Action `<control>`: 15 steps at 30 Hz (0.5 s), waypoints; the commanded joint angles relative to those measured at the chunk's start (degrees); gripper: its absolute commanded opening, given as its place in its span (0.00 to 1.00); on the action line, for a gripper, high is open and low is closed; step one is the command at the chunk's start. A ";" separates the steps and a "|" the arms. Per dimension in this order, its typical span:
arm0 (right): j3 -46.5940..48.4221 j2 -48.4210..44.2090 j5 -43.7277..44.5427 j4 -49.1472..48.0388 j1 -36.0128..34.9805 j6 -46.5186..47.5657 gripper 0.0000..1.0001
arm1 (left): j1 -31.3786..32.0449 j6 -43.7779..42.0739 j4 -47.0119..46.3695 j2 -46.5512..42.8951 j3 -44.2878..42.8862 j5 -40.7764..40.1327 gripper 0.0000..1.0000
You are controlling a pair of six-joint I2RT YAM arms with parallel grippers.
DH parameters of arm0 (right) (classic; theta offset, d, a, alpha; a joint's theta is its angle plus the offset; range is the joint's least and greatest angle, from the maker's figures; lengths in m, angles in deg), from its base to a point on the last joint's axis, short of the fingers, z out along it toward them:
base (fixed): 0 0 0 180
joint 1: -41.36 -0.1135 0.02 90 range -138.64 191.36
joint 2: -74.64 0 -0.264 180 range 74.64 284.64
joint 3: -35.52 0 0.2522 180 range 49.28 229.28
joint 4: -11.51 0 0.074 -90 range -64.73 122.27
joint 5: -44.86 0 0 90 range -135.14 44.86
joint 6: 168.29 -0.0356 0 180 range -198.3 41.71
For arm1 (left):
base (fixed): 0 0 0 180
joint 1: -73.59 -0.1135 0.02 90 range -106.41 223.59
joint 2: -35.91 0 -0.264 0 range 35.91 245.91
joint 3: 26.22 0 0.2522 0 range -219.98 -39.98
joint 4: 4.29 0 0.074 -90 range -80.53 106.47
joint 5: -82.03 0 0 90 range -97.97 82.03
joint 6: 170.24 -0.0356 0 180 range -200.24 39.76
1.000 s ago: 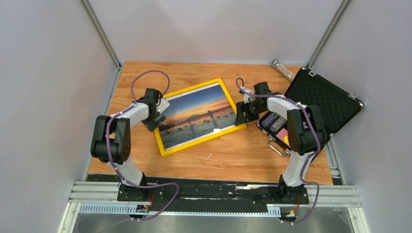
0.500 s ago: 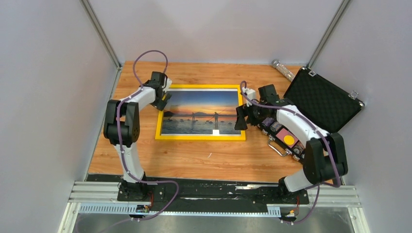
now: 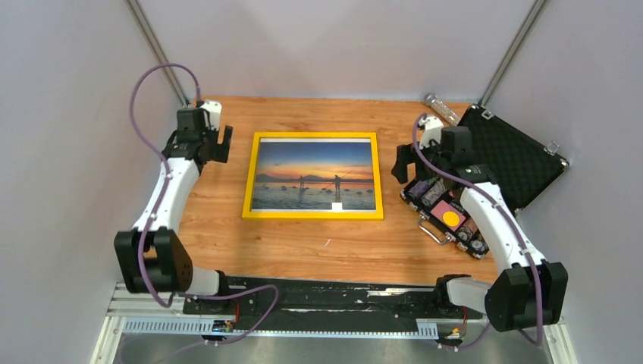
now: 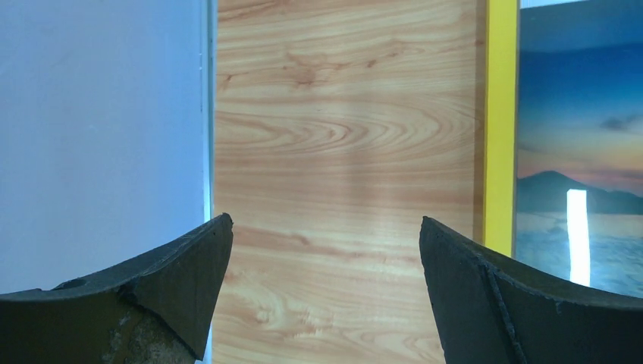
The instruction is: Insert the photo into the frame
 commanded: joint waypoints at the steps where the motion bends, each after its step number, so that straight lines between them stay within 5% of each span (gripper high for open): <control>1: -1.17 -4.09 1.89 -2.56 4.90 -3.49 1.00 | -4.20 4.43 0.77 -9.64 3.96 9.69 1.00; 15: -7.15 -15.85 -4.80 -2.24 13.04 -3.60 1.00 | -9.73 2.05 -1.10 -34.35 15.65 22.47 1.00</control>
